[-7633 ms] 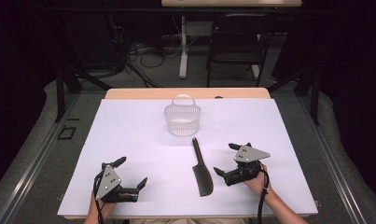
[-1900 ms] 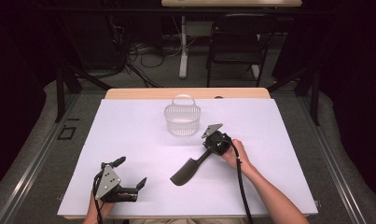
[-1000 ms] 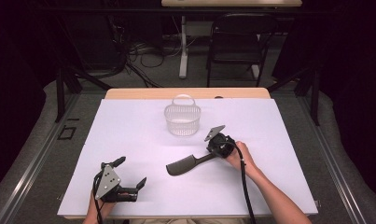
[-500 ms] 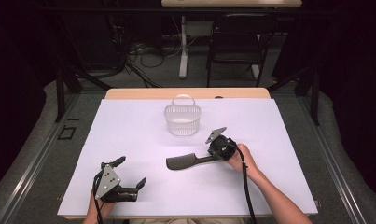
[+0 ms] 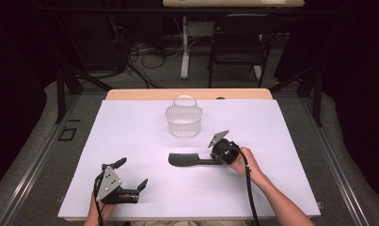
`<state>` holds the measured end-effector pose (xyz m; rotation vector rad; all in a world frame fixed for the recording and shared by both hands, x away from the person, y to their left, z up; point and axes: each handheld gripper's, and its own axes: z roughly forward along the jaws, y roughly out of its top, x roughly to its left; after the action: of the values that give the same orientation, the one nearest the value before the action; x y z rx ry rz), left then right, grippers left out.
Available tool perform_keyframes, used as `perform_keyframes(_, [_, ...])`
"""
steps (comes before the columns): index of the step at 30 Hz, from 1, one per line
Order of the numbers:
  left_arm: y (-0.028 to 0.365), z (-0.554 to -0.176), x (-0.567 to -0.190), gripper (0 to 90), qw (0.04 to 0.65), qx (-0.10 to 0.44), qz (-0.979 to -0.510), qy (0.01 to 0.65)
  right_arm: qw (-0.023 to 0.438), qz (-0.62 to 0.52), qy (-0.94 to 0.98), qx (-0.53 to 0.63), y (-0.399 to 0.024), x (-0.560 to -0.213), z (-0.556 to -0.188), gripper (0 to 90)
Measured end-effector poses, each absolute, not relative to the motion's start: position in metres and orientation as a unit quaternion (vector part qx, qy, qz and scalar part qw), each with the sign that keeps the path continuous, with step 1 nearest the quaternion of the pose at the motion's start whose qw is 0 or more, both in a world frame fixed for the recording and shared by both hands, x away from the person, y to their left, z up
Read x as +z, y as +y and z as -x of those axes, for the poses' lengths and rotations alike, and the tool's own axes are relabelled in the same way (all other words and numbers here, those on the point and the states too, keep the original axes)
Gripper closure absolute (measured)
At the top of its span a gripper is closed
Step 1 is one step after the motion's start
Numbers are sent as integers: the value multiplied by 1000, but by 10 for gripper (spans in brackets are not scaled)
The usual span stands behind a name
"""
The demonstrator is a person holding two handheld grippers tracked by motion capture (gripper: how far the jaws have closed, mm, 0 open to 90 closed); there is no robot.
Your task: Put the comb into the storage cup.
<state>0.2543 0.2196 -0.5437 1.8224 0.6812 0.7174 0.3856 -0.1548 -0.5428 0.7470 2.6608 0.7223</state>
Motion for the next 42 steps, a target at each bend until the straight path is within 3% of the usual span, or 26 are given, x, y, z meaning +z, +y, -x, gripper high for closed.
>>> perform_keyframes(27, [220,-254,-544,4,510,298,-756,283,124,-255,928,240,-155,-540,-382,896])
perform_keyframes(33, [220,-254,-544,4,509,299,-756,282,131,-252,927,244,-158,-536,-383,846])
perform_keyframes(42, [220,-254,-544,4,509,298,-757,281,138,-248,926,248,-163,-527,-384,695])
